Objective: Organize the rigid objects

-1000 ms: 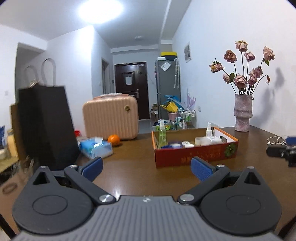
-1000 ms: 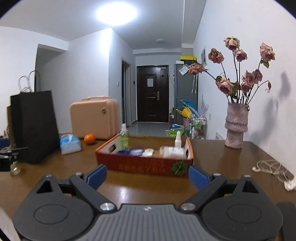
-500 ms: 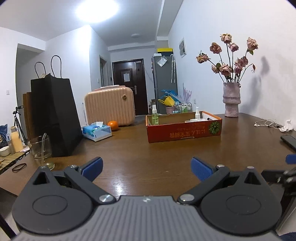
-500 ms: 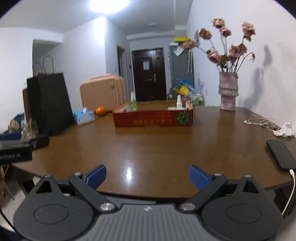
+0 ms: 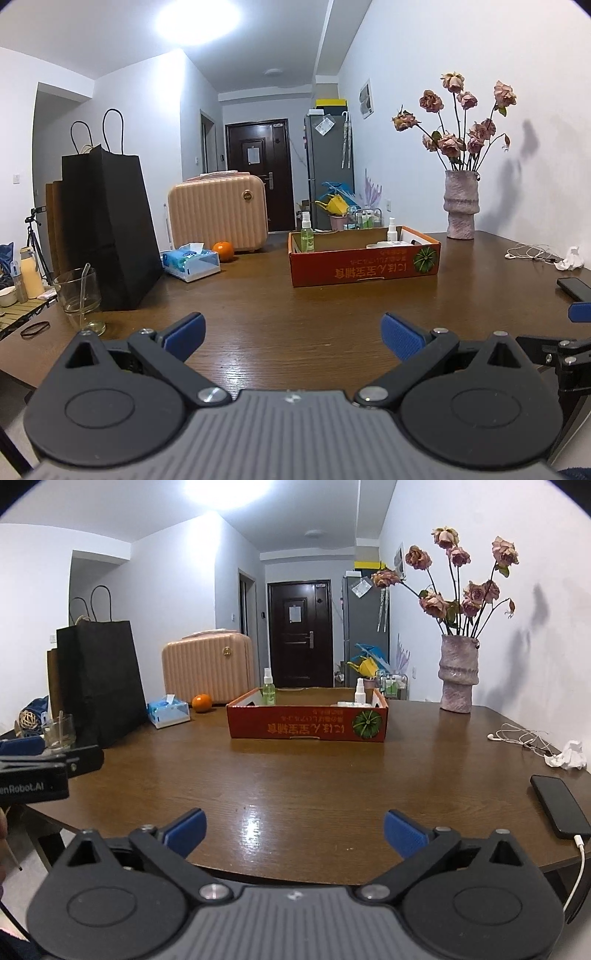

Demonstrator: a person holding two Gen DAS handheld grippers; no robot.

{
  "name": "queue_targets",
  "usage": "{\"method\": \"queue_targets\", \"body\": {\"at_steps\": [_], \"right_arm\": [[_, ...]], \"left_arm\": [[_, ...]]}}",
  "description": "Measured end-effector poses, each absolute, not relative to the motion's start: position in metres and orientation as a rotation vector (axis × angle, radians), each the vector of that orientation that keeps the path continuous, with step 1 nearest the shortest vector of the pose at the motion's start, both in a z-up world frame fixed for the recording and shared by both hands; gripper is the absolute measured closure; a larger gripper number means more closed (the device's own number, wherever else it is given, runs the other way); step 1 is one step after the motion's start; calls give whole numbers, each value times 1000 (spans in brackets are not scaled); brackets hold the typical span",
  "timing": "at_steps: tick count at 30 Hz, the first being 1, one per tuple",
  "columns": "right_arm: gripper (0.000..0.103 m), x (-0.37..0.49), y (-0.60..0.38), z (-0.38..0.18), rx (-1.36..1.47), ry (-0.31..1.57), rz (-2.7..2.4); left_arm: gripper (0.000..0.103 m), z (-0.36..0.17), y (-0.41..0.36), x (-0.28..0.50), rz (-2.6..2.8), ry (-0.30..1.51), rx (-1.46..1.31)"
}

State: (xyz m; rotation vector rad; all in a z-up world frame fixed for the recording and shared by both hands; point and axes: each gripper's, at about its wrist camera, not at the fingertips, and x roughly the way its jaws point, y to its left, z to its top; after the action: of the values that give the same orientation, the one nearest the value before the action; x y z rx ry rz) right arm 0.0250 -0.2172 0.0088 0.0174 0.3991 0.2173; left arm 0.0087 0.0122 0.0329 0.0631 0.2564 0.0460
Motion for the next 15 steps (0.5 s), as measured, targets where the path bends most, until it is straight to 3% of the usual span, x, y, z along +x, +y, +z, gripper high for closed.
{"method": "queue_targets", "body": {"at_steps": [15], "right_arm": [[0, 26, -221, 8, 39, 394, 204]], "left_arm": [[0, 33, 11, 8, 50, 253, 64]]}}
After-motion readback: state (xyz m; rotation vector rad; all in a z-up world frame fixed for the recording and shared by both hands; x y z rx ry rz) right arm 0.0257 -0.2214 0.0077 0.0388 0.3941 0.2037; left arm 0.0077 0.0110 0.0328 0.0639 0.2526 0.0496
